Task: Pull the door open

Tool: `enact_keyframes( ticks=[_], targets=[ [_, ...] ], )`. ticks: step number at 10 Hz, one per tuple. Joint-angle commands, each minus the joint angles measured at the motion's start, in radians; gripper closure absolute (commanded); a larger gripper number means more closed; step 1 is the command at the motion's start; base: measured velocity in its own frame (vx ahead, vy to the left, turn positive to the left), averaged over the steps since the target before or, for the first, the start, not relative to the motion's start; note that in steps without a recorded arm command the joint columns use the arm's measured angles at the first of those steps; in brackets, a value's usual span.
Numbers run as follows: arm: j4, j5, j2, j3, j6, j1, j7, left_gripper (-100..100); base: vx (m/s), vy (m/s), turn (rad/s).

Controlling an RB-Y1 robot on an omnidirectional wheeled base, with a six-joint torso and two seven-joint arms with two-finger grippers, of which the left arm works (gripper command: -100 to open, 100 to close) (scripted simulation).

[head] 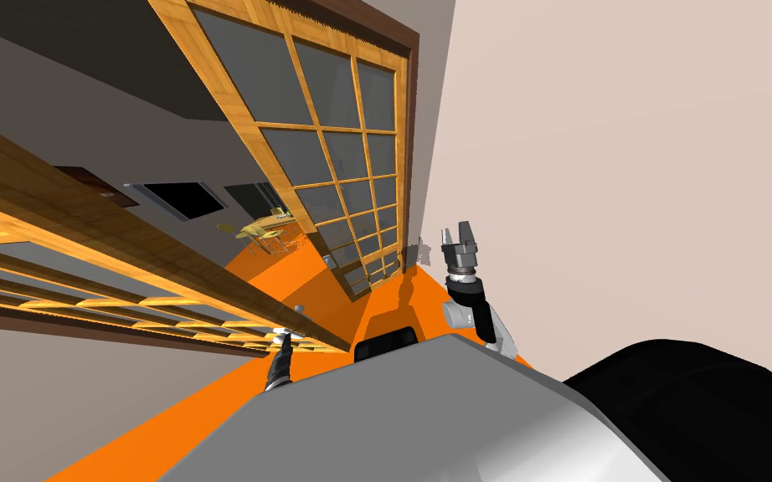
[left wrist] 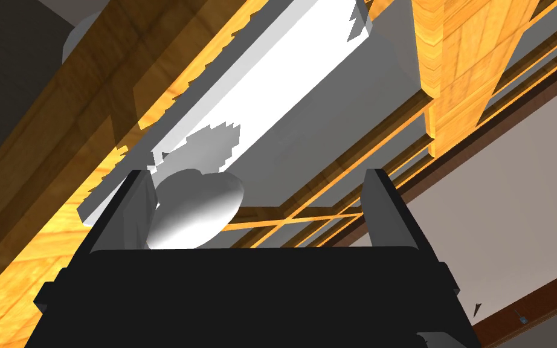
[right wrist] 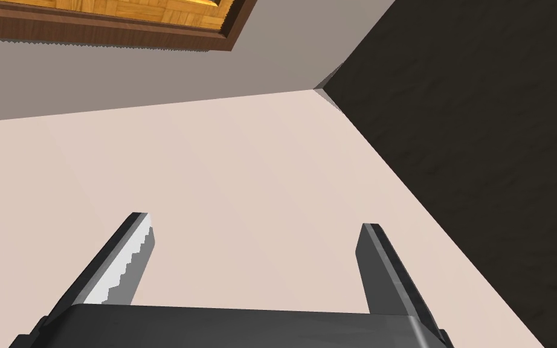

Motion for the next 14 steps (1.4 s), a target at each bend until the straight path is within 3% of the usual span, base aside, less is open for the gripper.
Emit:
enact_keyframes(
  ticks=[1, 3, 6, 14],
  targets=[
    [-0.033, 0.020, 0.016, 0.020, 0.022, 0.011, 0.026, 100, -0.012, -0.006, 0.006],
    [-0.030, 0.037, 0.022, 0.005, 0.020, 0.010, 0.074, 100, -0.013, 0.014, -0.002],
    [-0.029, 0.046, 0.025, -0.003, 0.019, 0.009, 0.098, 100, -0.010, -0.004, -0.003],
    [-0.029, 0.046, 0.025, -0.003, 0.019, 0.009, 0.098, 100, -0.003, 0.002, 0.000]
  ],
)
